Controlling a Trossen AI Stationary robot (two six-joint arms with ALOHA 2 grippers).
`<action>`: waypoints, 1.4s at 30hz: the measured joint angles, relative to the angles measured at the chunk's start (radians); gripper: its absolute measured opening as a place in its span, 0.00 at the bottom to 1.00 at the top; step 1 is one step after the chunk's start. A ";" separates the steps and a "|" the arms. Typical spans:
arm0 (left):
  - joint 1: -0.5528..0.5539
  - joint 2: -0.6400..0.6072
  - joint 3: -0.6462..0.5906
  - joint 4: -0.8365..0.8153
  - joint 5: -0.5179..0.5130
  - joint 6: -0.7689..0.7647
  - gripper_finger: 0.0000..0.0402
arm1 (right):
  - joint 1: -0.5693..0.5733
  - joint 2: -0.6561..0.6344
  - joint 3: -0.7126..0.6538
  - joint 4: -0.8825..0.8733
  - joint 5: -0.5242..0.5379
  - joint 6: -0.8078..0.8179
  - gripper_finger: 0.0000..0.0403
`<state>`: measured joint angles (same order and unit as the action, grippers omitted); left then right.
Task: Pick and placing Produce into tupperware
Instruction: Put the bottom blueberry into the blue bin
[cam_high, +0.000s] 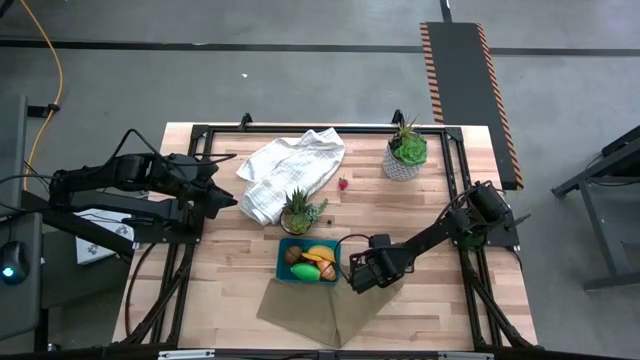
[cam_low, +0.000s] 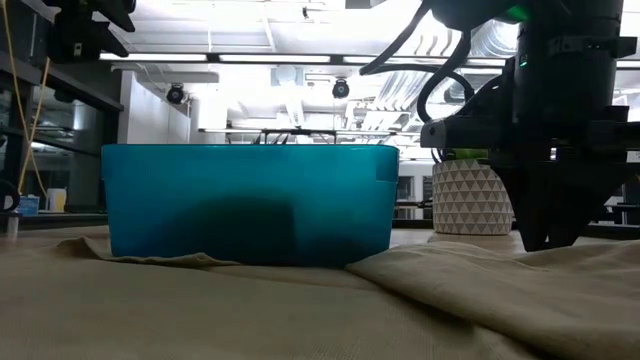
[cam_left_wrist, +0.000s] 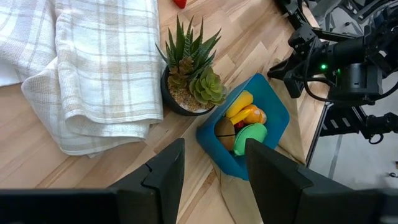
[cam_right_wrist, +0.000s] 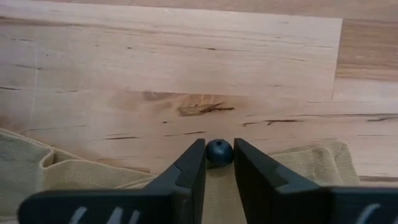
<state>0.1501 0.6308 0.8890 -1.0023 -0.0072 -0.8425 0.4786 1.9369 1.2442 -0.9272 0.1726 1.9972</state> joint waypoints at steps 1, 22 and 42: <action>0.000 0.000 0.000 0.000 0.000 0.000 0.39 | 0.000 0.000 0.000 0.000 0.000 0.000 0.16; 0.000 0.000 0.000 0.000 0.000 0.000 0.39 | -0.027 -0.001 0.073 -0.011 0.042 -0.096 0.16; 0.000 0.000 0.000 0.000 0.000 0.000 0.39 | -0.131 -0.001 0.259 -0.195 0.111 -0.307 0.16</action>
<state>0.1505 0.6308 0.8890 -1.0019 -0.0074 -0.8425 0.3477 1.9358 1.5035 -1.1227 0.2832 1.6907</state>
